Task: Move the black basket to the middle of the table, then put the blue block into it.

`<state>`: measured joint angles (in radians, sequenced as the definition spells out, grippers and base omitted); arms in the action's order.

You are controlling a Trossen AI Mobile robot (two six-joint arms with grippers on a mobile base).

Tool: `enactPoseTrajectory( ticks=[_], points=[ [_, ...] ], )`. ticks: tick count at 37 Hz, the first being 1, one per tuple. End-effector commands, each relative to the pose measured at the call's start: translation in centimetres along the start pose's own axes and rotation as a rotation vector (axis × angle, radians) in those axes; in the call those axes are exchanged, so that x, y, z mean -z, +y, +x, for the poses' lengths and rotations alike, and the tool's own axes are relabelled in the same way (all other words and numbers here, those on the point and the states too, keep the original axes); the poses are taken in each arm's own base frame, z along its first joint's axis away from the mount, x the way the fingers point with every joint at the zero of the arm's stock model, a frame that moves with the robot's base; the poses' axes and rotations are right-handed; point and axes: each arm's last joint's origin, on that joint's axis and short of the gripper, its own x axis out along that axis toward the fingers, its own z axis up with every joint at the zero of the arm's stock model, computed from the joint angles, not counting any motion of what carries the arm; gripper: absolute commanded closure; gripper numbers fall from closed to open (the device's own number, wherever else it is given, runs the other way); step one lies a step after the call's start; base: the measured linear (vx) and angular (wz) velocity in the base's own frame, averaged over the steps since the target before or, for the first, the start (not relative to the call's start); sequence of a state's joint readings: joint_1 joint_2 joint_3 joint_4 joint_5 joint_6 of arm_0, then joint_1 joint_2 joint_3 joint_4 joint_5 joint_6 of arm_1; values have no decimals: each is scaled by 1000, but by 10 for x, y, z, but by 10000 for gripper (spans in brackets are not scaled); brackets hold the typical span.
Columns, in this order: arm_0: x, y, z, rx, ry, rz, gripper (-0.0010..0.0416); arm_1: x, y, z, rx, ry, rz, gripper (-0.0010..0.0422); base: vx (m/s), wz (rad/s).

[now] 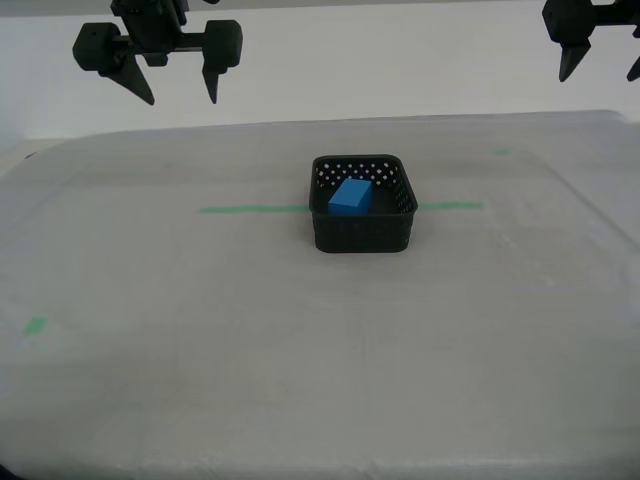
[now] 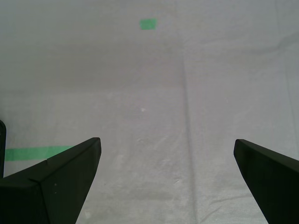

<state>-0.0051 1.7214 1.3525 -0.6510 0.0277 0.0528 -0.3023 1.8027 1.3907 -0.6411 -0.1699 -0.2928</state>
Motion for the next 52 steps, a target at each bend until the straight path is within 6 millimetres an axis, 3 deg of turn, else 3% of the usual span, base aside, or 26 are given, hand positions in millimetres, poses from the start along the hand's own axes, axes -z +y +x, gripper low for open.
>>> enactPoseTrajectory(
  ticks=[1, 52],
  points=[
    [0, 0, 0, 0, -1, 0, 7, 0, 0, 0, 3, 0, 1, 12, 0, 0],
    [0, 0, 0, 0, -1, 0, 7, 0, 0, 0, 3, 0, 1, 12, 0, 0]
  ],
)
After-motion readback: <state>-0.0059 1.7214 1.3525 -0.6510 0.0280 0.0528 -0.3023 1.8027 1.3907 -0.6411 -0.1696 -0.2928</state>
